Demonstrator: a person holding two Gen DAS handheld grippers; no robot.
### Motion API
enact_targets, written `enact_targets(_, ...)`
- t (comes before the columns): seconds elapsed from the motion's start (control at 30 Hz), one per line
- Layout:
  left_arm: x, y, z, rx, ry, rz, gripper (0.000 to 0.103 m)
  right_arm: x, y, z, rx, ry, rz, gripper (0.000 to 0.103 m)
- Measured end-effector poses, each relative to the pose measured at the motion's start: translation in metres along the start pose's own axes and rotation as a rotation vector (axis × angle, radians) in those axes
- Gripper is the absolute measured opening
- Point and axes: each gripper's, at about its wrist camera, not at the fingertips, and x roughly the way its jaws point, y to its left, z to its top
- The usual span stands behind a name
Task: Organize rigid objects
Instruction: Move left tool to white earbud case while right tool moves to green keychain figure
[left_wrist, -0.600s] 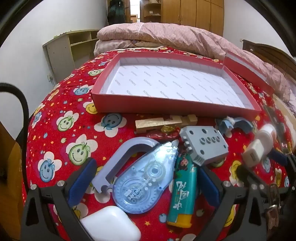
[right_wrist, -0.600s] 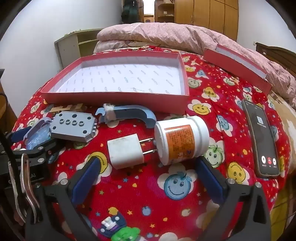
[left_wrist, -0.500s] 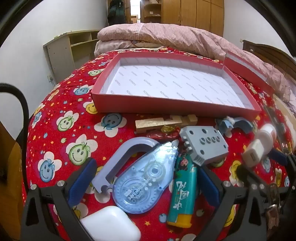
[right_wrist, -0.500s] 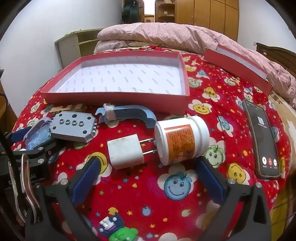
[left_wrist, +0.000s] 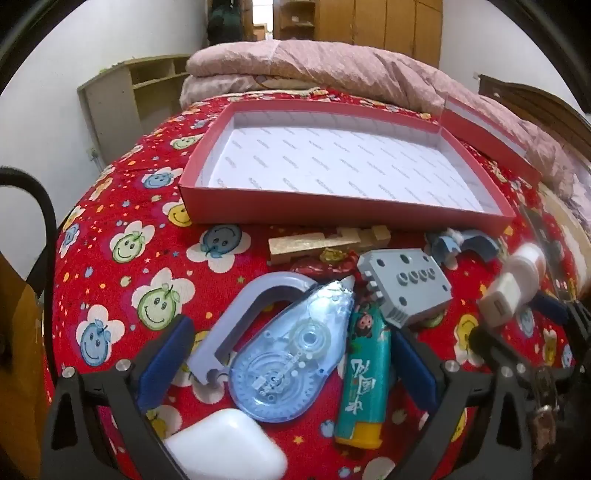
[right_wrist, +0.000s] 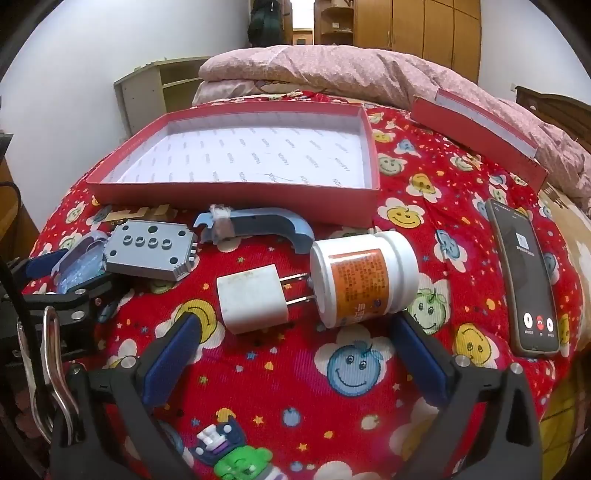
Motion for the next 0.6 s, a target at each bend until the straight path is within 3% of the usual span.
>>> enact_targets(0.27, -0.031, 0.009, 0.01, 0.022, -0.046, -0.007, 0.101, -0.011, -0.009, 0.006, 0.047, -0.015, 0.033, 0.098)
enact_targets(0.6, -0.056, 0.016, -0.012, 0.026, -0.052, -0.02, 0.101, -0.039, -0.014, 0.001, 0.038, 0.011, 0.096, 0.098)
